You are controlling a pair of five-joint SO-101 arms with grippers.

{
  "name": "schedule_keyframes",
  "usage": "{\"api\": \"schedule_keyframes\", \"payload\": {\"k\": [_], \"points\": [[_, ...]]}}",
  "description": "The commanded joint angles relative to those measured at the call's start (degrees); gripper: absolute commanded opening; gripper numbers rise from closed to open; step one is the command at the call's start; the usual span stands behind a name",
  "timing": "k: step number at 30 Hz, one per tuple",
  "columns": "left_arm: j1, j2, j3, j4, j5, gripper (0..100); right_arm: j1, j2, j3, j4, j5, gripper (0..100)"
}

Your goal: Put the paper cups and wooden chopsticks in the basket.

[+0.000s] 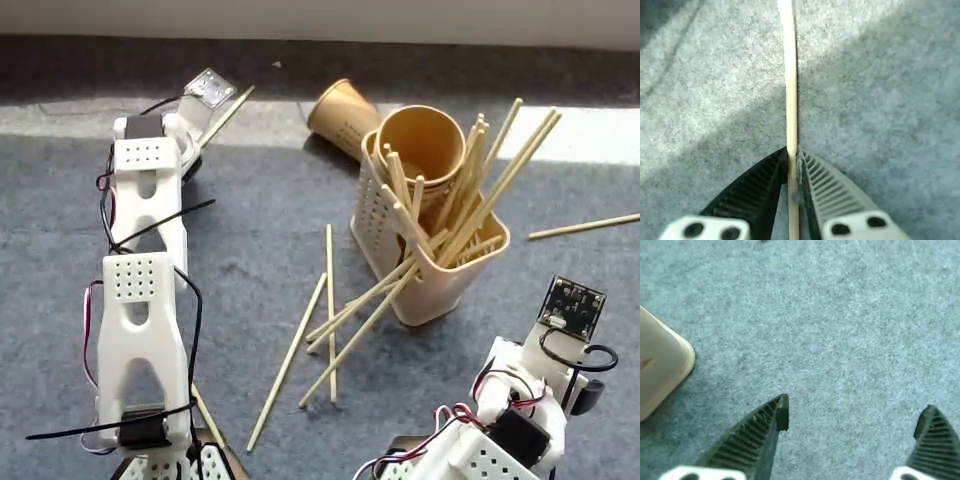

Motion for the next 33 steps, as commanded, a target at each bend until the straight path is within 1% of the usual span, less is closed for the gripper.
{"api": "schedule_keyframes", "payload": {"k": [1, 3, 7, 9, 12, 14, 16, 18, 20, 23, 25, 27, 29, 31, 33], "points": [[0.0, -2.0, -3.8, 0.2, -0.2, 1, -0.5, -0.5, -0.2, -0.2, 0.5, 38.2], [0.0, -4.1, -7.5, 3.6, 1.8, 1, -0.5, -0.5, -0.2, -0.2, 0.5, 38.2], [1.5, -8.9, -19.2, 9.8, 9.8, 1, -0.5, -0.5, -0.2, -0.2, 0.5, 38.2], [3.1, -13.6, -20.4, 10.5, 14.0, 1, -0.5, -0.5, -0.2, -0.2, 0.5, 38.2], [7.7, -24.7, -19.8, 8.8, 21.9, 1, -0.5, -0.5, -0.2, -0.2, 0.5, 38.2], [12.6, -32.4, -20.0, 8.4, 27.0, 1, -0.5, -0.5, -0.2, -0.2, 0.5, 38.2], [19.2, -40.4, -19.8, 6.5, 31.3, 1, -0.5, -0.5, -0.2, -0.2, 0.5, 38.2], [27.5, -48.0, -19.6, 5.0, 34.1, 1, -0.5, -0.5, -0.2, -0.2, 0.5, 38.2], [37.1, -53.8, -19.6, 4.0, 35.9, 1, -0.5, -0.5, -0.2, -0.2, 0.5, 38.2], [49.5, -57.1, -19.6, 4.0, 38.9, 1, -0.5, -0.5, -0.2, -0.2, 0.5, 38.2], [55.4, -56.6, -19.6, 4.0, 41.7, 1, -0.3, -0.5, -0.2, -0.2, 0.5, 38.2], [59.6, -55.1, -19.6, 4.1, 44.2, 1, -0.1, -0.5, -0.2, -0.2, 0.5, 38.2], [61.8, -53.3, -19.7, 4.1, 45.2, 1, -0.1, -0.5, -0.2, -0.2, 0.5, 38.2], [62.3, -52.1, -19.8, 4.1, 45.1, 1, -0.1, -0.5, -0.2, -0.2, 0.5, 38.2], [61.2, -50.9, -19.8, 3.9, 42.2, 0, -0.1, -0.5, -0.2, -0.2, 0.5, 38.2]]}}
